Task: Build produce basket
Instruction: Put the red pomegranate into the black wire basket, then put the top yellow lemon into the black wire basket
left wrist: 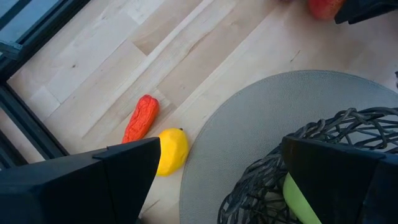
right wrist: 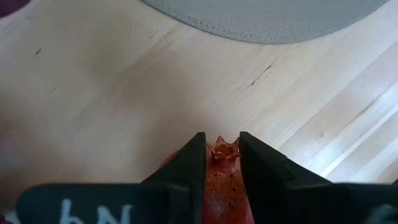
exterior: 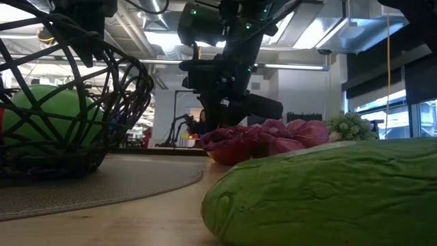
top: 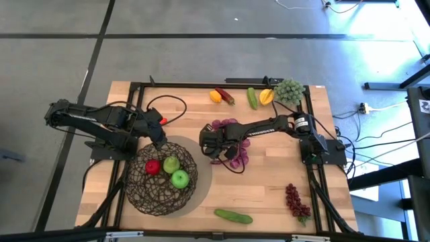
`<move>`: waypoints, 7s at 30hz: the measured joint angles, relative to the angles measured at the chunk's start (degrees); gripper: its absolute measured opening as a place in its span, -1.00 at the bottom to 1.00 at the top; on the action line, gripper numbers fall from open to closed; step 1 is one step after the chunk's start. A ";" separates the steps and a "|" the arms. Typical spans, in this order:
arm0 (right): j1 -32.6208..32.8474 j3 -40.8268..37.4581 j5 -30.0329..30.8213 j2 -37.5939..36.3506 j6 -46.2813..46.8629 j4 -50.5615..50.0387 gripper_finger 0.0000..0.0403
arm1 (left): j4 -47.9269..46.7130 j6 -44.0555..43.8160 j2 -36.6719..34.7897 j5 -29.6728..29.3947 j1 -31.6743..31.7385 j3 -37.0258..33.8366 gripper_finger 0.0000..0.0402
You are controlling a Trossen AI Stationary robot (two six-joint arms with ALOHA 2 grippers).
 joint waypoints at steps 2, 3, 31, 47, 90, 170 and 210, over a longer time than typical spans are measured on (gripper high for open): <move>0.00 0.01 -0.02 0.00 1.72 -0.02 -0.56 | 0.00 0.00 0.00 0.01 0.00 0.00 0.61; 0.00 0.01 -0.08 0.00 2.40 -0.02 -0.57 | 0.00 0.00 0.02 -0.01 0.00 0.00 0.61; 0.02 8.55 -2.96 -0.09 16.94 -4.06 -1.00 | 0.00 1.44 0.01 1.13 -0.17 0.00 0.61; 0.02 22.02 -2.51 0.00 35.58 -11.22 -1.00 | -0.04 4.54 0.00 1.12 -0.63 0.00 0.61; 10.39 37.79 -3.84 12.13 58.54 30.68 -1.00 | 2.10 22.91 -21.44 12.74 -12.31 -0.02 0.61; 10.86 37.77 -11.23 28.49 48.88 40.77 -0.53 | 1.70 35.35 -21.25 28.97 -12.26 -2.49 0.61; 8.71 37.99 17.77 -7.56 79.01 -10.68 -0.53 | 11.44 29.79 -21.28 13.02 -12.28 -2.51 0.61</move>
